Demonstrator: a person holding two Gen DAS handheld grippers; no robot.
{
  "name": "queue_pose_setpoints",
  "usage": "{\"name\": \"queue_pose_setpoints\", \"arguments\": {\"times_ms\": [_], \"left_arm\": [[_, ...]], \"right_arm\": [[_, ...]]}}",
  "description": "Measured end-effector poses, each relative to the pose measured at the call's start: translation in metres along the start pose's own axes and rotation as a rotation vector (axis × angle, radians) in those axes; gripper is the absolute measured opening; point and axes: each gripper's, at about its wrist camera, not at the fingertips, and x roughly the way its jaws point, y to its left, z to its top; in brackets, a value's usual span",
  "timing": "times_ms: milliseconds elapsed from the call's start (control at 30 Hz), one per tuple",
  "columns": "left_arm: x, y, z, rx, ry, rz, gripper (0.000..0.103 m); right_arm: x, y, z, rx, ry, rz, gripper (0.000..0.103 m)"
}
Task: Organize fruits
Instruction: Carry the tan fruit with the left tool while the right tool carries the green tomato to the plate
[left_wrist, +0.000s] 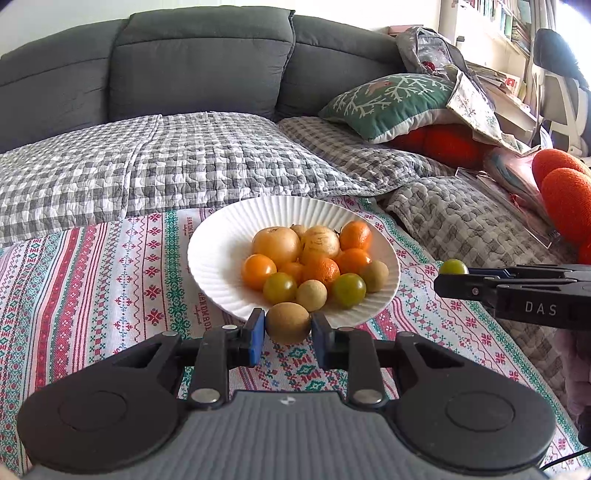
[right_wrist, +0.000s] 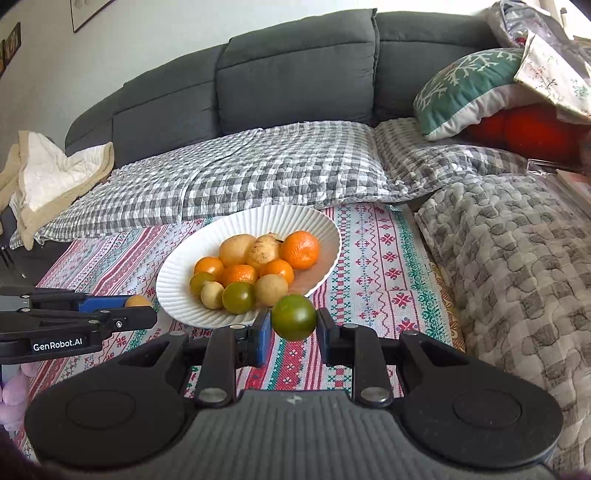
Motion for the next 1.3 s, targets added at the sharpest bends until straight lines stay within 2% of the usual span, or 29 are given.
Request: {"name": "queue_pose_setpoints", "arguments": {"times_ms": [367, 600, 900, 1300], "left_arm": [[0.046, 0.021, 0.035, -0.063, -0.021, 0.052, 0.018], [0.077, 0.045, 0.046, -0.128, 0.005, 0.07, 0.018], [0.09, 0.047, 0.045, -0.114, 0.01, 0.055, 0.019], [0.094, 0.047, 0.045, -0.098, 0.006, 0.059, 0.019]], "right_arm": [[0.041, -0.002, 0.044, -0.007, -0.061, 0.003, 0.023], [0.082, -0.002, 0.065, 0.001, -0.038, 0.006, 0.023], [0.114, 0.002, 0.065, -0.014, 0.014, -0.021, 0.023], [0.126, 0.003, 0.06, -0.015, 0.045, -0.03, 0.024]]}}
